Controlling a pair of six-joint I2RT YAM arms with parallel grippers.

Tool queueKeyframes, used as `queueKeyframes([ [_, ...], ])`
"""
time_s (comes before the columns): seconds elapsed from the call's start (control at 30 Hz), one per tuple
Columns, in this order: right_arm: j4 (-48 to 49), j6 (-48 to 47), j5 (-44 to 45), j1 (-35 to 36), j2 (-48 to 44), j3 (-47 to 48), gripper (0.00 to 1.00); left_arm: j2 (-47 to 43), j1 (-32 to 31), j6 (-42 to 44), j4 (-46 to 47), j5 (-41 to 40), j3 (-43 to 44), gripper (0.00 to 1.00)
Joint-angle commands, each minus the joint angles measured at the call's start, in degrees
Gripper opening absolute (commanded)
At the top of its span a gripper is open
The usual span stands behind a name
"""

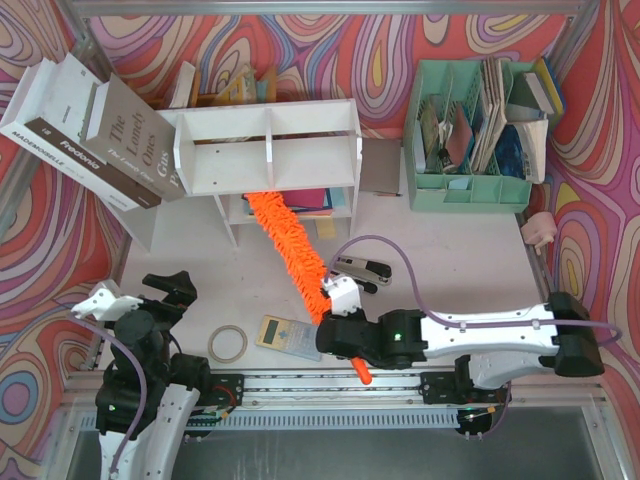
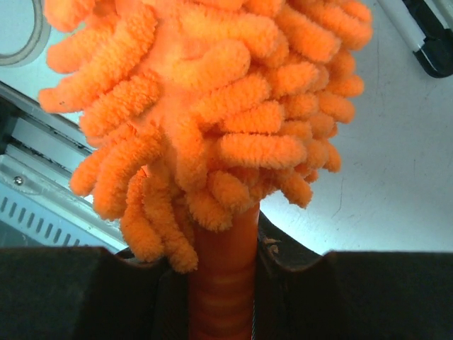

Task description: Dust the bookshelf with a duster

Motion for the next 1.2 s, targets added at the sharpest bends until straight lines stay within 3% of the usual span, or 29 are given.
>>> queueKeyframes([
  [0.0,5.10,-4.64,0.36,-0.16,4.75,5.02,0.00,0.32,0.43,0.92,1.26,0.56,-0.74,0.98],
  [0.17,10.28,-7.02,-2.07,0.00,4.83,5.84,0.00,-0.04,0.43,0.85,1.17,0.38,-0.85,0.99],
  [0.53,-6.53,11.05,8.80,-0.10,-5.60,-1.42,0.00,0.03,0.43,0.93,1.34,0.47,-0.93,0.99],
  [0.67,-2.74,8.44,7.98,-0.15,-6.52,-1.65,0.00,0.00,0.43,0.87,1.35,0.56,-0.92,0.98],
  [0.9,4.18,0.03,3.41,-0.07,2.08,4.53,0.00,-0.08,0.43,0.81,1.25,0.38,-0.85,0.98],
  [1.03,2.31,3.18,5.17,-0.02,1.59,3.61,0.00,-0.08,0.43,0.90,1.23,0.47,-0.83,0.98],
  [1.17,-6.06,11.14,9.75,-0.05,-2.73,0.89,0.00,0.00,0.43,0.88,1.34,0.51,-0.93,0.98],
])
